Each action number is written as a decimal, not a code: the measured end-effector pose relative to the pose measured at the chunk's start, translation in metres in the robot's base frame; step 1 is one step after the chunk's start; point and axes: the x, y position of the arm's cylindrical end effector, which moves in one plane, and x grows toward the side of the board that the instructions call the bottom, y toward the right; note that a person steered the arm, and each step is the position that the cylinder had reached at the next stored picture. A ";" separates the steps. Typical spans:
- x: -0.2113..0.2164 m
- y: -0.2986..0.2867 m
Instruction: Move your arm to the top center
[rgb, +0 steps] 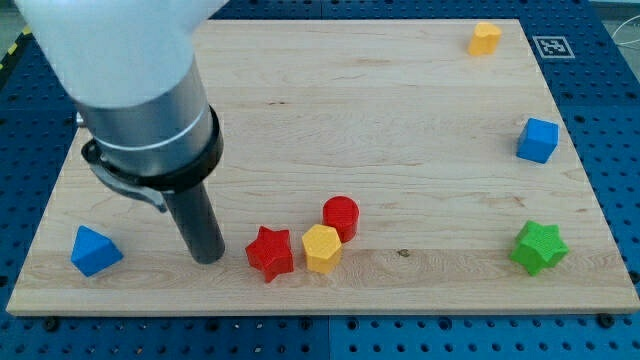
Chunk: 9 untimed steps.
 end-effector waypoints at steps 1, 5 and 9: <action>0.005 0.017; -0.042 -0.013; -0.282 -0.011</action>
